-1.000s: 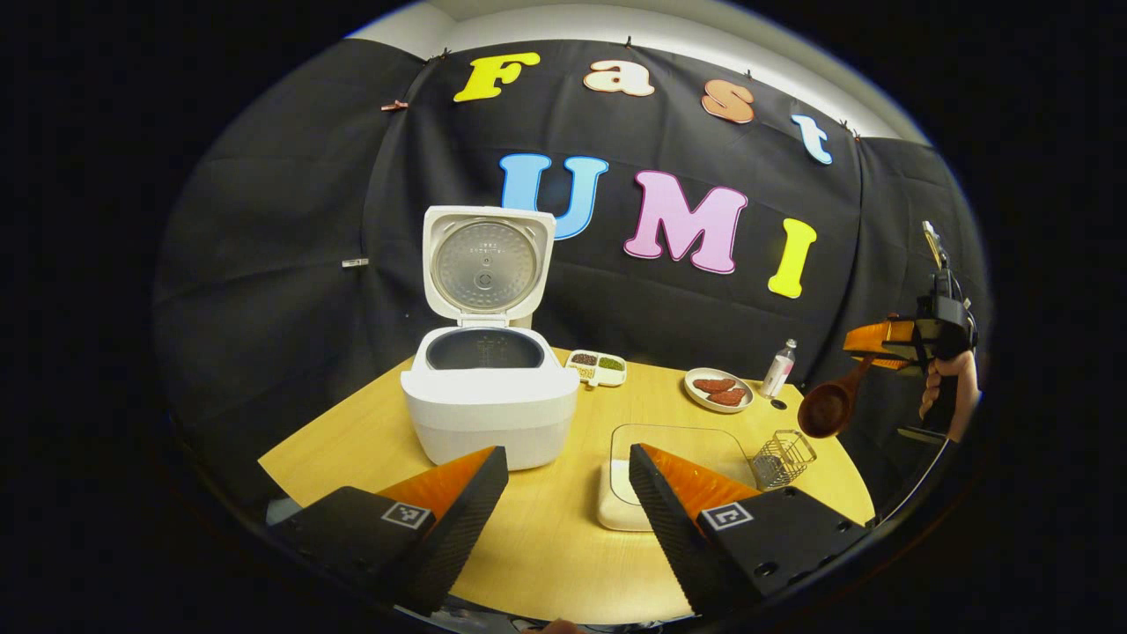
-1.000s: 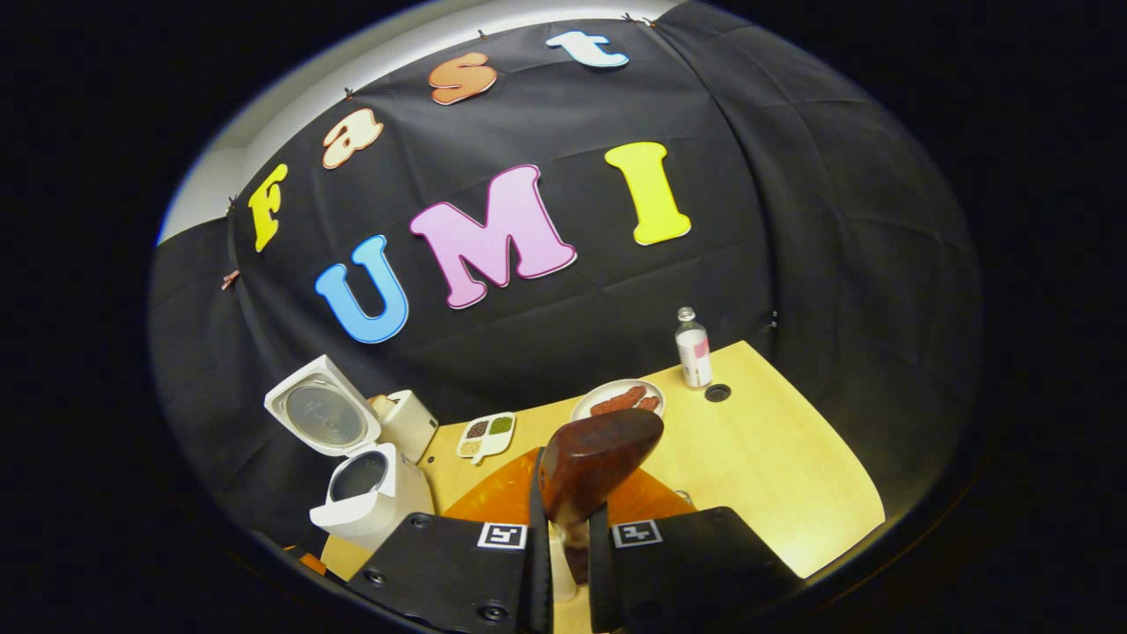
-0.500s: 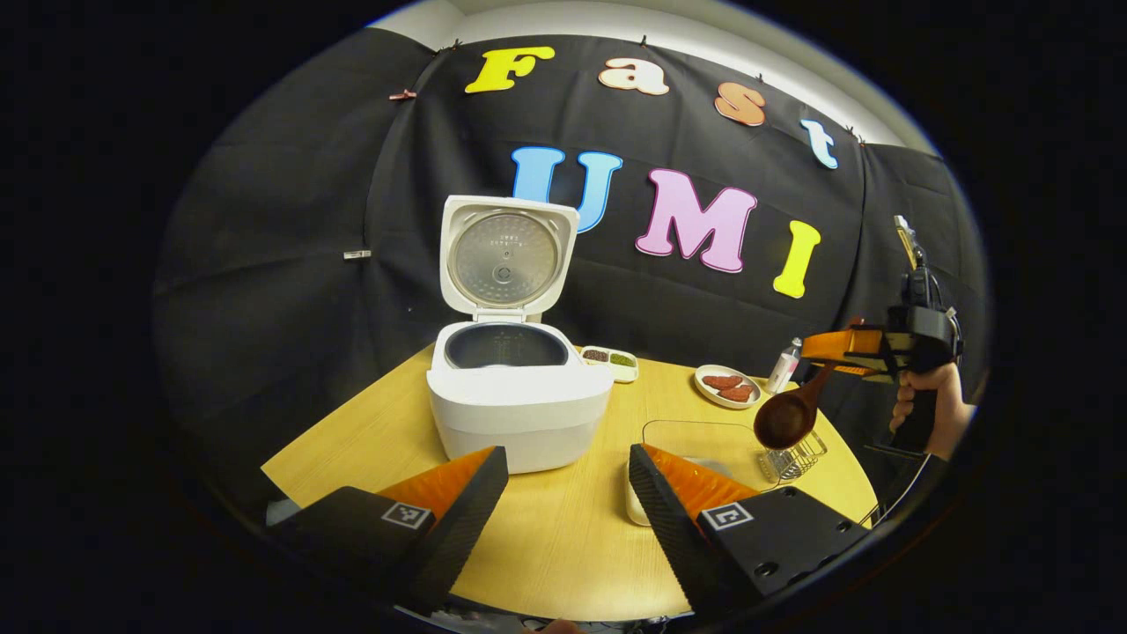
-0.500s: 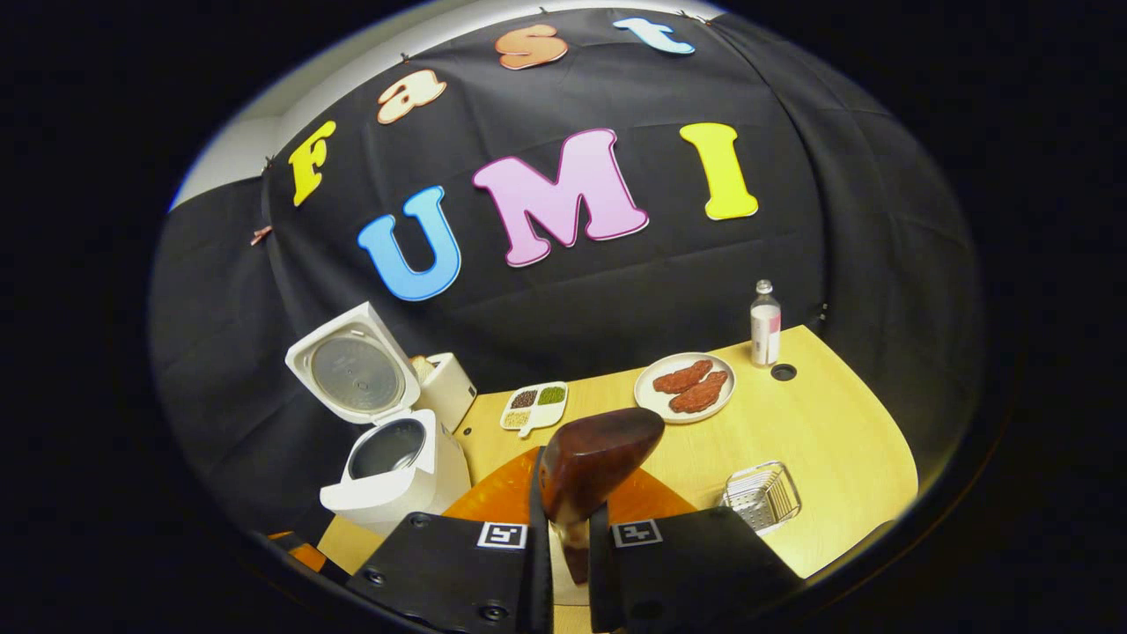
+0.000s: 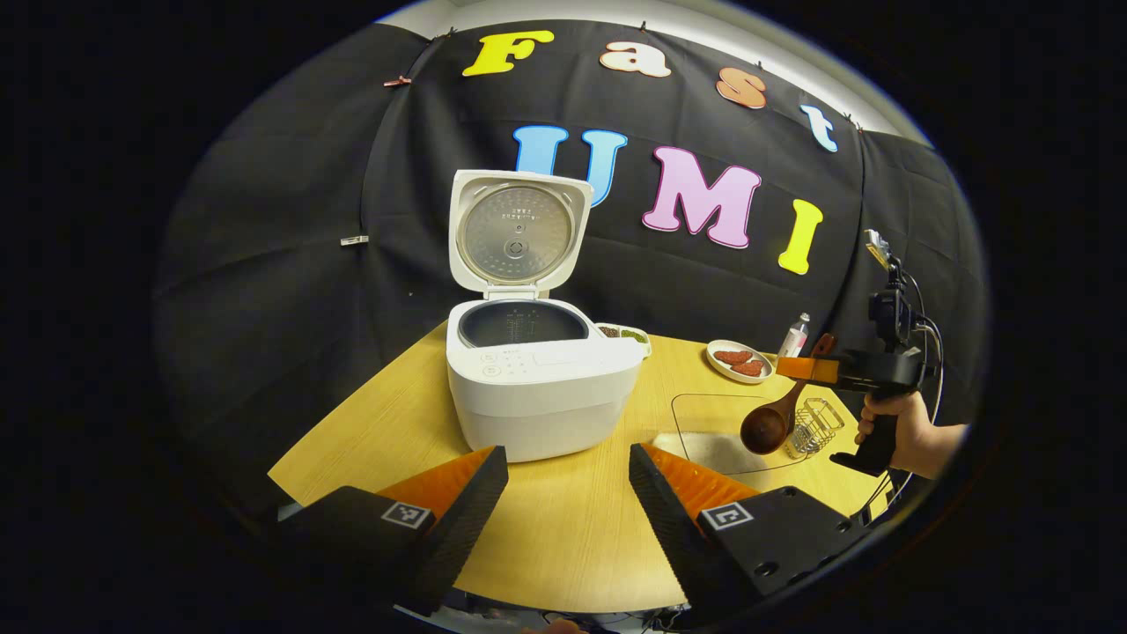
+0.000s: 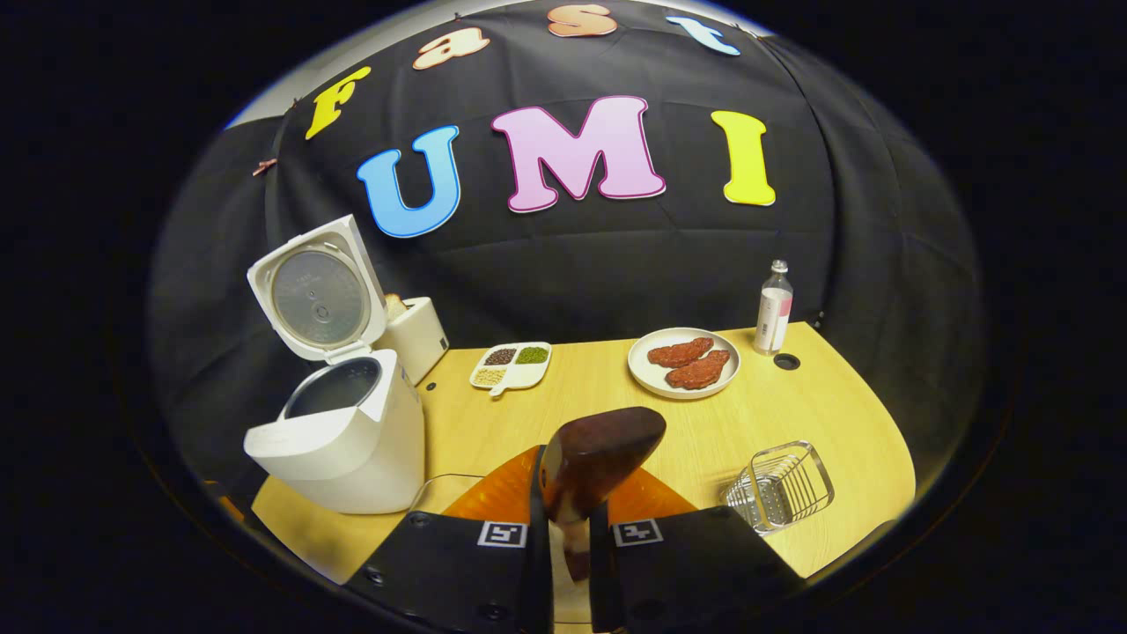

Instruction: Close the left gripper, press the button to open the rice cooker; take a wooden spoon from the chopstick holder with the right hand, scoop a spoonful of rice and pour it into the rice cooker, then put the wooden spoon back into the chopstick holder.

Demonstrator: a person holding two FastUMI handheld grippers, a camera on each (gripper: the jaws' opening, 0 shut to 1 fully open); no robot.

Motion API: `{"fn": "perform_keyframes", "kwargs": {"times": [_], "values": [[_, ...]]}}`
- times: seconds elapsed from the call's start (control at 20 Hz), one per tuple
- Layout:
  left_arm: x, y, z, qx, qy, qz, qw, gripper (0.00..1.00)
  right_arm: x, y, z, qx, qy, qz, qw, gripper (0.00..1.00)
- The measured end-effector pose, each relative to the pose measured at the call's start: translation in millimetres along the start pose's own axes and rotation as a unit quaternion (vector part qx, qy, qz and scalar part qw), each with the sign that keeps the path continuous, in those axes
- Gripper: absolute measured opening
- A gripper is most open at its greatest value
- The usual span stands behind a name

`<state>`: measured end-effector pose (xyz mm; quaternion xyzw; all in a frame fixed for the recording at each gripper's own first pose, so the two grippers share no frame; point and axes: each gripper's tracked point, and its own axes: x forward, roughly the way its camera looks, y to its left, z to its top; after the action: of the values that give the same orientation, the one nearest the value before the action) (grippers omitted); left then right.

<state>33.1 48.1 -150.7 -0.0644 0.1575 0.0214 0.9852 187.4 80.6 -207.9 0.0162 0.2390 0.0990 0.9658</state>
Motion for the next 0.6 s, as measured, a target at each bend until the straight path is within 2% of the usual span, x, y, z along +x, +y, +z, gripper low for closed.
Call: {"fn": "perform_keyframes", "kwargs": {"times": [0.1,0.15,0.2,0.35,0.6], "values": [[1.6,-0.3,-3.1,-0.002,0.001,-0.003,1.000,0.95,5.7,0.7,-12.1,-0.024,0.006,-0.002,1.000,0.21],[2.8,-1.8,-5.2,-0.005,0.002,-0.005,1.000,0.95,6.8,4.3,-20.8,-0.034,0.013,0.002,0.999,0.16],[3.6,-3.5,-7.5,-0.008,0.002,-0.006,1.000,0.96,6.4,7.7,-29.8,-0.045,0.020,0.005,0.999,0.21],[4.9,-7.9,-17.0,-0.015,0.010,-0.007,1.000,0.96,1.9,23.5,-45.9,-0.065,0.025,0.023,0.997,0.21],[4.7,-12.8,-24.4,-0.023,0.021,-0.011,0.999,0.96,-10.3,60.9,-74.4,0.007,0.068,0.058,0.996,0.21]]}}
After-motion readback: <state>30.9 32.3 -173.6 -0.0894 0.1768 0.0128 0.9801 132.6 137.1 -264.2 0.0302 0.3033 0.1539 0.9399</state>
